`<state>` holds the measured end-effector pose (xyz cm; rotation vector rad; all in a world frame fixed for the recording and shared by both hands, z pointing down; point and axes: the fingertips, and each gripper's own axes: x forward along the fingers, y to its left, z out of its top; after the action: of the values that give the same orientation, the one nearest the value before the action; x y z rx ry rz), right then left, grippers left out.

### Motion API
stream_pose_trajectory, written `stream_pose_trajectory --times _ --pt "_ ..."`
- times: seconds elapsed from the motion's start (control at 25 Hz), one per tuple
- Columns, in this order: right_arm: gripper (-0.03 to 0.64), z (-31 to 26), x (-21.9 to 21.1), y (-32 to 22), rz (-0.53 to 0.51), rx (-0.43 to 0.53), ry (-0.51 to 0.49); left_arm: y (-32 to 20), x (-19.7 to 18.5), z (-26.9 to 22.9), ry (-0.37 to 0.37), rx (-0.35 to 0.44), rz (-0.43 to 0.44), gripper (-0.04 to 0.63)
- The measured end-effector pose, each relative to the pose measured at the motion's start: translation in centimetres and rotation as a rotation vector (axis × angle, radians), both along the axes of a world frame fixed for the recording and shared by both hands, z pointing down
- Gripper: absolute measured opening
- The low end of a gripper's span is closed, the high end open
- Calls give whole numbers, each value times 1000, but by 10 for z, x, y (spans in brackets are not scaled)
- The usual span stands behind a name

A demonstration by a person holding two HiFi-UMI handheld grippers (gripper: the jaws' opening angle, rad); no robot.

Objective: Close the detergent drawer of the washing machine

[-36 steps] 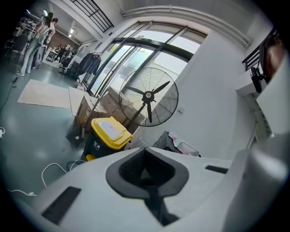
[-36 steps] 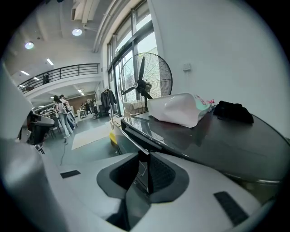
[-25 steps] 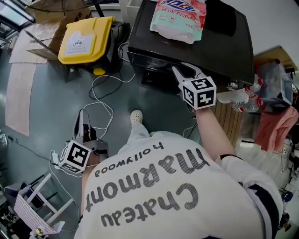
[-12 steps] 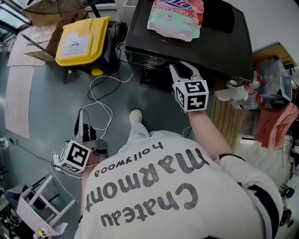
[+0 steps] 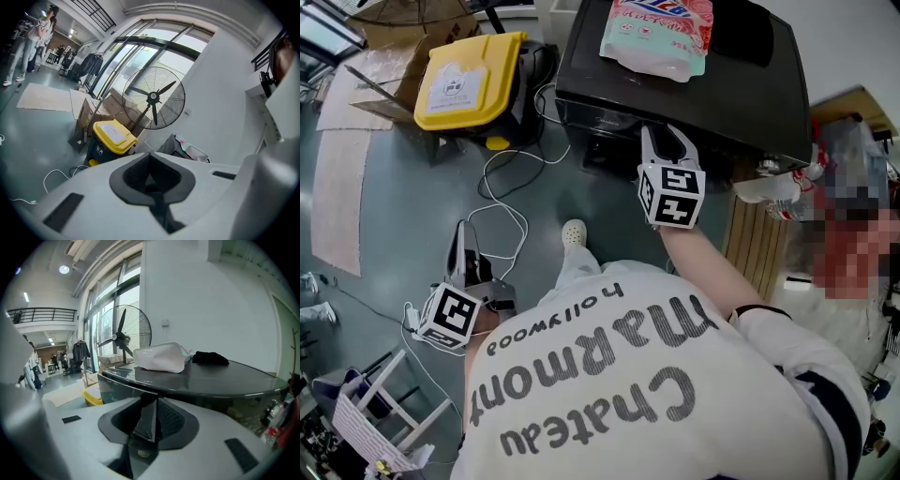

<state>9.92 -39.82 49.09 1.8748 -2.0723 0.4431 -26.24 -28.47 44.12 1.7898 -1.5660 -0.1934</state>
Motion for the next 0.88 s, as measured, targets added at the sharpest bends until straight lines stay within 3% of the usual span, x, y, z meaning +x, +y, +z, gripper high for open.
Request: stream_pose_trajectory --times 0.16,0.48,0.72,0.88 --pt "124 0 0 0 40 15 -4 0 -2 -8 -15 21 -2 8" --pt "124 2 0 -1 19 2 -6 4 0 -11 -9 41 -13 8" --pt "129 6 -1 2 -21 -30 -47 14 23 -22 -3 77 4 8" --pt "129 7 -1 3 -52 -45 -69 27 43 -40 -46 120 16 8"
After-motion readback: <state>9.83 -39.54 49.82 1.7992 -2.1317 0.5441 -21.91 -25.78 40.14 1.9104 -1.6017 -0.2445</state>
